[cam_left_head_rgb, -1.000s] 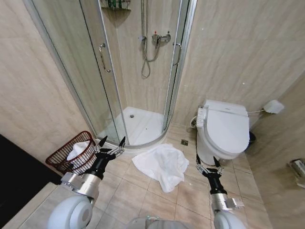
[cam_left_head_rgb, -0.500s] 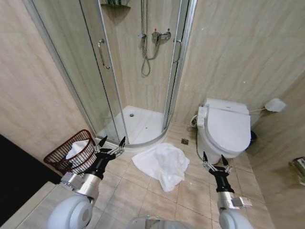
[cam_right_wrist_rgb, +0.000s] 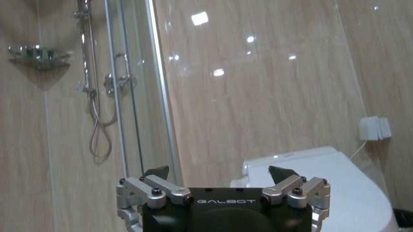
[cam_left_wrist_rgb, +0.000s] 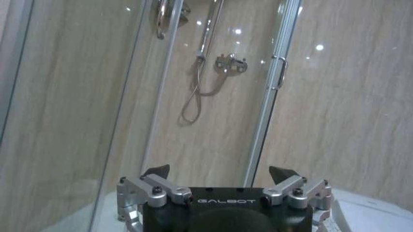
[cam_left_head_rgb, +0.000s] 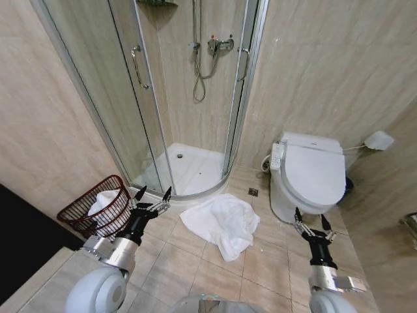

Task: Discard the used towel into the hamper.

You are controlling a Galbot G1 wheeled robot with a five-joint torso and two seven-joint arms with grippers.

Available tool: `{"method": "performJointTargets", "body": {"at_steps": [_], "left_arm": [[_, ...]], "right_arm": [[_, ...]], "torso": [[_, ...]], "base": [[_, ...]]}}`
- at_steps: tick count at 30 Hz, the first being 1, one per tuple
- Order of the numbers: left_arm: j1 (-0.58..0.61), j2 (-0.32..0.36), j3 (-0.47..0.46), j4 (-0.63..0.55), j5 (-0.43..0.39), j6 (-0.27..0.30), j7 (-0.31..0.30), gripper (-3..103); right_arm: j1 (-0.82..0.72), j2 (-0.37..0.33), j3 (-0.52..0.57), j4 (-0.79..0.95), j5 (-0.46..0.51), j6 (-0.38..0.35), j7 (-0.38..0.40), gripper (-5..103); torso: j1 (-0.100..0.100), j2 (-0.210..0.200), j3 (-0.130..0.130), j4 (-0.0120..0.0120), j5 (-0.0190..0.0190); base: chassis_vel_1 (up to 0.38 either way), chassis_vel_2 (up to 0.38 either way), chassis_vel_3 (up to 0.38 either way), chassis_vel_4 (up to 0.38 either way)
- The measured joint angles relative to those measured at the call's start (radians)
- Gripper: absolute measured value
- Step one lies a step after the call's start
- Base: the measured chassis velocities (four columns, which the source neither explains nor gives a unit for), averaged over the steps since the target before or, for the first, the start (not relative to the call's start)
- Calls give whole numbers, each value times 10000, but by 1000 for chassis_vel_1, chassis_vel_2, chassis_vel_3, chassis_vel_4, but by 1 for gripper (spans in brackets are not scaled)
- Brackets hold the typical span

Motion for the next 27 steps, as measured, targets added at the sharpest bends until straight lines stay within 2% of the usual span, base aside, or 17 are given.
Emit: {"method": "performJointTargets", "body": {"at_steps": [5, 7, 13, 15, 19, 27], "left_arm": [[0, 0, 0, 0, 0, 0, 0, 100], [0, 0, 0, 0, 0, 0, 0, 100], [1, 0, 0, 0, 0, 0, 0, 100], [0, 0, 0, 0, 0, 0, 0, 100], [0, 0, 0, 0, 0, 0, 0, 100], [0, 0, 0, 0, 0, 0, 0, 100]], "right_arm": [[266, 397, -348, -535, -680, 76, -35, 100], [467, 838, -485, -589, -1078, -13, 48, 100], [684, 1414, -661, -821, -1724, -93, -17, 100], [669, 1293, -778, -1069, -2022, -488, -110, 100], [941, 1260, -890, -1440, -2249, -812, -181, 100], [1324, 1228, -842, -2020, -2311, -1201, -236, 100]], "torso": [[-66, -170, -102, 3, 7], [-117, -289, -170, 3, 4], [-203, -523, -317, 3, 5], [-254, -647, -390, 2, 2], [-323, -816, -492, 3, 4], [-437, -1104, -664, 3, 4]], "base": [[0, 0, 0, 0], [0, 0, 0, 0], [0, 0, 0, 0], [0, 0, 0, 0], [0, 0, 0, 0], [0, 0, 0, 0]]}}
